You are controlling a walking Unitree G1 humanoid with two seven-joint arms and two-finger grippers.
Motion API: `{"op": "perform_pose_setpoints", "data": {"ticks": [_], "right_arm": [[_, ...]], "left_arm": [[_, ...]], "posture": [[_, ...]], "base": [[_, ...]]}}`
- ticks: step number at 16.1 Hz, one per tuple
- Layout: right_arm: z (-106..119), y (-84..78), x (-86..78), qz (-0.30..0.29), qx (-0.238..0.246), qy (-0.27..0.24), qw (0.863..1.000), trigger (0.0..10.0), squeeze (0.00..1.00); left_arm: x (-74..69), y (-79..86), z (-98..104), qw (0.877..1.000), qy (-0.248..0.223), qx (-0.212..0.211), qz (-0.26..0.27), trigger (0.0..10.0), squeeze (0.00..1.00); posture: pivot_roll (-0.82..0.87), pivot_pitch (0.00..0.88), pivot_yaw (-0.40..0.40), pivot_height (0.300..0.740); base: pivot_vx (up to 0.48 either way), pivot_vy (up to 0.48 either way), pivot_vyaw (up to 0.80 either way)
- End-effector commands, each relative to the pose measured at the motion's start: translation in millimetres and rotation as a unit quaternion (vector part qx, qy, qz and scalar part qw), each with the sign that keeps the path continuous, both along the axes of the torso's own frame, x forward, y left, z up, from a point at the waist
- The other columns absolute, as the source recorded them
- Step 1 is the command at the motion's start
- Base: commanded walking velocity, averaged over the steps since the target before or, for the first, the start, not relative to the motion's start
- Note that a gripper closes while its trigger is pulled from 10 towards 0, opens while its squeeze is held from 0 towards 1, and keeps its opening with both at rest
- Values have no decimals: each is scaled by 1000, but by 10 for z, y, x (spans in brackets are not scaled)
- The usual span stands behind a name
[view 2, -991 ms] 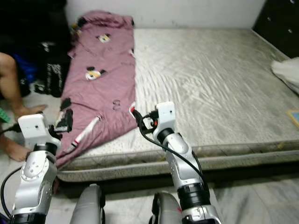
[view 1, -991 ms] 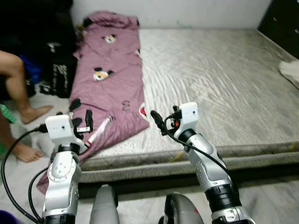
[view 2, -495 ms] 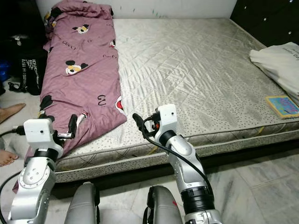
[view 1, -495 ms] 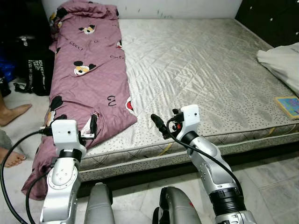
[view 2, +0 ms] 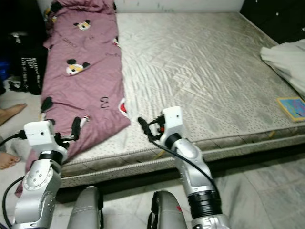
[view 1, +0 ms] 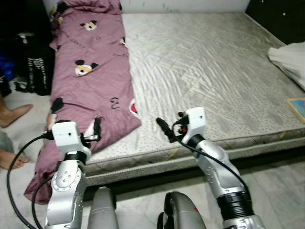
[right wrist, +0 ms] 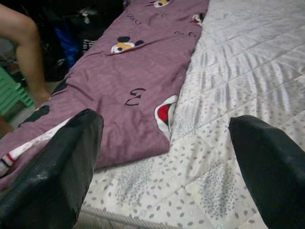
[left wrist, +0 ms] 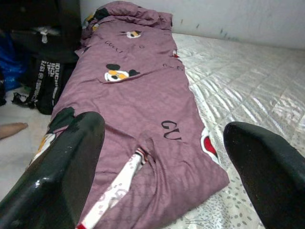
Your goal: Clean up the room
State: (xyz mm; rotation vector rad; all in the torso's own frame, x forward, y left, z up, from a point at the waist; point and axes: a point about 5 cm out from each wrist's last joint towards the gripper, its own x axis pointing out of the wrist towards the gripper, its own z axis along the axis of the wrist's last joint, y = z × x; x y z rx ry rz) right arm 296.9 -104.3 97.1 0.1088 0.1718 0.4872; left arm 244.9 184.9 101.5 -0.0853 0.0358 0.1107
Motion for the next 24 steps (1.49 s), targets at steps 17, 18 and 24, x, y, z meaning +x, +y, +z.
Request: {"op": "perform_pose_setpoints", "data": {"ticks": [17,18,24], "right_arm": [[47,51,-7,11,4,-1,1000,10000,0],[48,51,-8,11,4,0,1000,10000,0],[37,51,-5,11,1,3,1000,10000,0]], "left_arm": [[29,154,-2,999,7,-2,38,10000,0],[34,149,-2,999,7,-1,35,10000,0],[55,150,-23,999,19,5,47,10000,0]], "posture": [[-94,106,-68,651],[-94,106,-68,641],[-93,105,-69,571]], "base": [[0,113,0],[0,0,0],[0,0,0]]}}
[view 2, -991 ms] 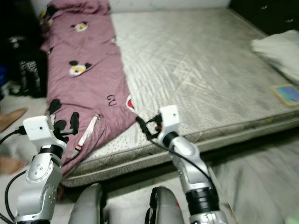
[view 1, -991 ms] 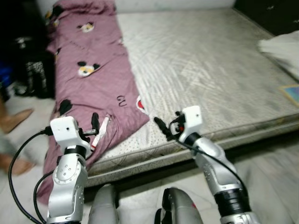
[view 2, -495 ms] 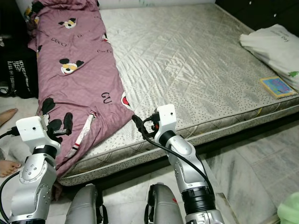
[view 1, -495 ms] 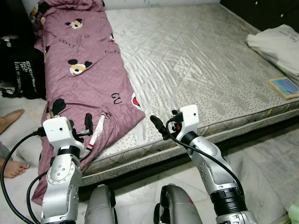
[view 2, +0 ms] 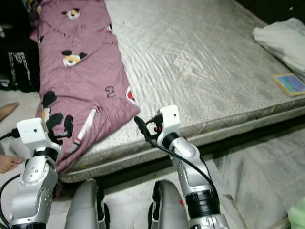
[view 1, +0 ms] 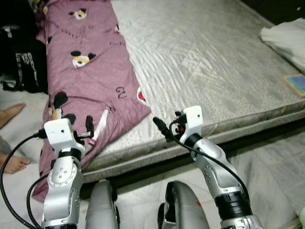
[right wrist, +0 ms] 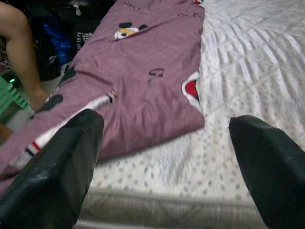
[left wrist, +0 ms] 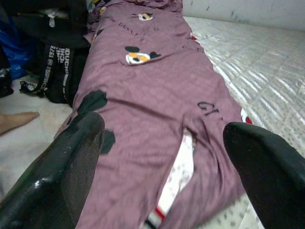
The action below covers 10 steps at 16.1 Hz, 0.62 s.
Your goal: Clean up the room
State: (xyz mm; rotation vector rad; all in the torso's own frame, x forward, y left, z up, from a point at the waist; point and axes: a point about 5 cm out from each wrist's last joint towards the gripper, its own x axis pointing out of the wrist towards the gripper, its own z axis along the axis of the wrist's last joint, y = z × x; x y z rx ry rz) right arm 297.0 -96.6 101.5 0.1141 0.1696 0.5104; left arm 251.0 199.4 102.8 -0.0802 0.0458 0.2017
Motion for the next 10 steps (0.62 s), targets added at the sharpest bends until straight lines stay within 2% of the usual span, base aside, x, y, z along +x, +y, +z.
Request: {"op": "perform_pose_setpoints", "data": {"ticks": [1,5,8,9,10], "right_arm": [[-12,-33,-3,-2,-6,6,1000,10000,0],[-20,-30,19,0,-1,7,1000,10000,0],[13,5,15,16,-9,-11,1000,10000,0],[14,8,15,17,-9,-11,1000,10000,0],[10,1,22,12,-6,-8,1000,10000,0]], "left_arm": [[-3,8,-37,1000,12,2,3,10000,0],[33,25,-38,1000,13,6,15,10000,0],[47,26,-40,1000,14,6,17,10000,0],[51,25,-40,1000,14,6,17,10000,0],[59,24,-40,1000,13,6,14,10000,0]], "posture": [[-93,105,-69,571],[-91,91,-71,571],[-90,87,-72,571],[-91,90,-72,571],[-93,87,-71,571]], "base": [[0,0,0],[0,0,0],[0,0,0],[0,0,763],[0,0,0]]}}
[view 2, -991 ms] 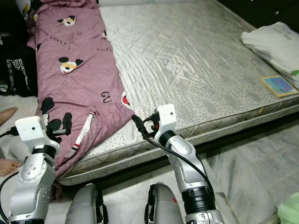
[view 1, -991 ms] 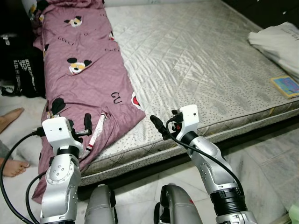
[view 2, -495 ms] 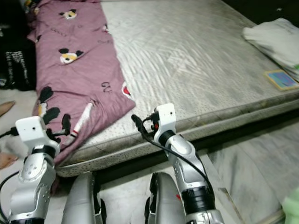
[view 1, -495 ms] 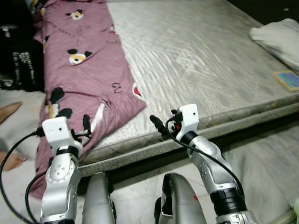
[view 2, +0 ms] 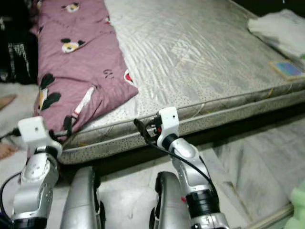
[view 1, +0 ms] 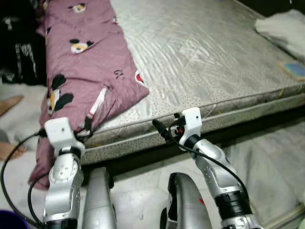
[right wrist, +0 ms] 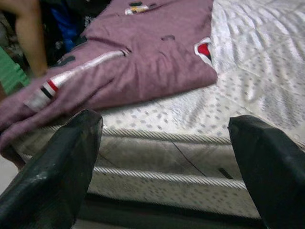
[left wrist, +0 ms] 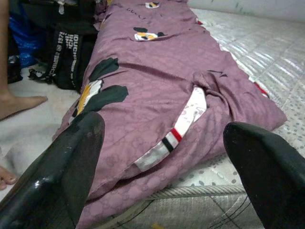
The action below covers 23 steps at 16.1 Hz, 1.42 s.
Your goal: Clean up the room
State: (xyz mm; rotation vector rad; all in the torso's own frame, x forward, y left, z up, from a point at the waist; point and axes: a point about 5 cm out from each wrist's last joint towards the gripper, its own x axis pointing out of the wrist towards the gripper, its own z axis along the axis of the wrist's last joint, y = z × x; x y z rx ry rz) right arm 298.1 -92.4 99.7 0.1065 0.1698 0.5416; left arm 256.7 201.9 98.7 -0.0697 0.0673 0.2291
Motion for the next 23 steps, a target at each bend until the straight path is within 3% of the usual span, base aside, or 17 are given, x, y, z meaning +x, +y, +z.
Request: {"op": "perform_pose_setpoints", "data": {"ticks": [1,5,8,16,20,23], "right_arm": [[31,-49,27,-8,-1,-5,1000,10000,0],[39,-48,38,-9,0,-10,1000,10000,0],[56,-43,35,-7,2,-16,1000,10000,0],[72,-37,32,-6,3,-23,1000,10000,0],[66,-44,36,-8,6,-20,1000,10000,0],[47,-55,30,-9,6,-14,1000,10000,0]], "left_arm": [[17,-1,6,1000,1,0,-3,10000,0],[48,-20,43,1000,-13,1,-18,10000,0],[47,39,45,1000,-14,0,-9,10000,0],[50,15,33,1000,-14,-6,-14,10000,0],[59,-14,6,1000,-3,1,-3,10000,0],[45,59,-40,1000,12,4,25,10000,0]], "posture": [[-96,96,-71,571],[-98,101,-69,571],[-99,103,-68,571],[-99,99,-67,571],[-99,99,-67,571],[-99,92,-65,571]], "base": [[0,0,0],[144,0,0],[359,0,0],[403,0,0],[0,0,0],[0,0,0]]}}
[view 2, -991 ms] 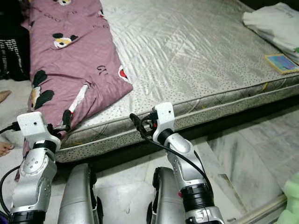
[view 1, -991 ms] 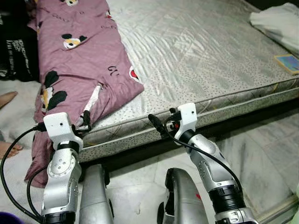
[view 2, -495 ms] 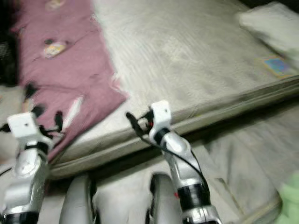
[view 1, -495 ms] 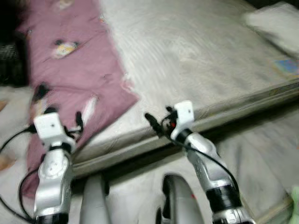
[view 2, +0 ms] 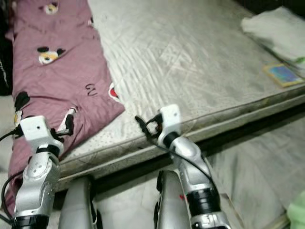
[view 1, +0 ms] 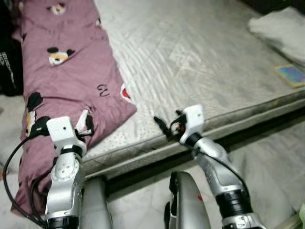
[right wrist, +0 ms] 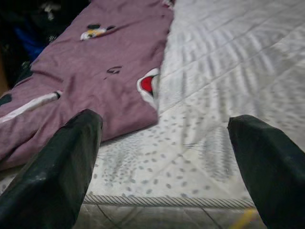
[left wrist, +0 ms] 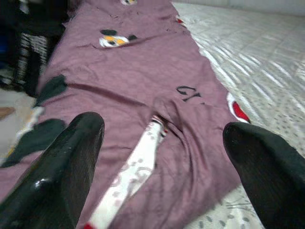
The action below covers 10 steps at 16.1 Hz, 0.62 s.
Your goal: Clean up the room
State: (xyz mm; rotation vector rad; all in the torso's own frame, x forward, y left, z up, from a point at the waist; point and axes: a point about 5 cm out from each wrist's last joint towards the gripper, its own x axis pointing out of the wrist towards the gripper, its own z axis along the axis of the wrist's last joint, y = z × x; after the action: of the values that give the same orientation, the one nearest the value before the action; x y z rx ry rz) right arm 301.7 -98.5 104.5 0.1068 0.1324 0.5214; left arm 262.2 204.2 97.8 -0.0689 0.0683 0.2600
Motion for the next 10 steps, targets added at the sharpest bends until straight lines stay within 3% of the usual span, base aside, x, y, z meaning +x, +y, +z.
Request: {"op": "perform_pose_setpoints", "data": {"ticks": [1,4,6,10], "right_arm": [[-6,3,-7,3,0,4,1000,10000,0],[4,-24,-21,3,1,4,1000,10000,0],[15,-166,-32,1,-28,6,1000,10000,0],[-20,-680,-207,-51,-50,41,997,10000,0]], "left_arm": [[-10,53,-36,1000,13,7,15,10000,0],[-37,202,-71,997,30,16,73,10000,0],[-17,334,-66,993,36,13,112,10000,0],[125,522,-10,990,31,10,137,10000,0]], "posture": [[-100,93,-65,571],[-110,97,-66,541],[-123,105,-71,536],[-178,117,-76,536]], "base": [[0,0,0],[0,0,0],[0,0,0],[0,0,0]]}}
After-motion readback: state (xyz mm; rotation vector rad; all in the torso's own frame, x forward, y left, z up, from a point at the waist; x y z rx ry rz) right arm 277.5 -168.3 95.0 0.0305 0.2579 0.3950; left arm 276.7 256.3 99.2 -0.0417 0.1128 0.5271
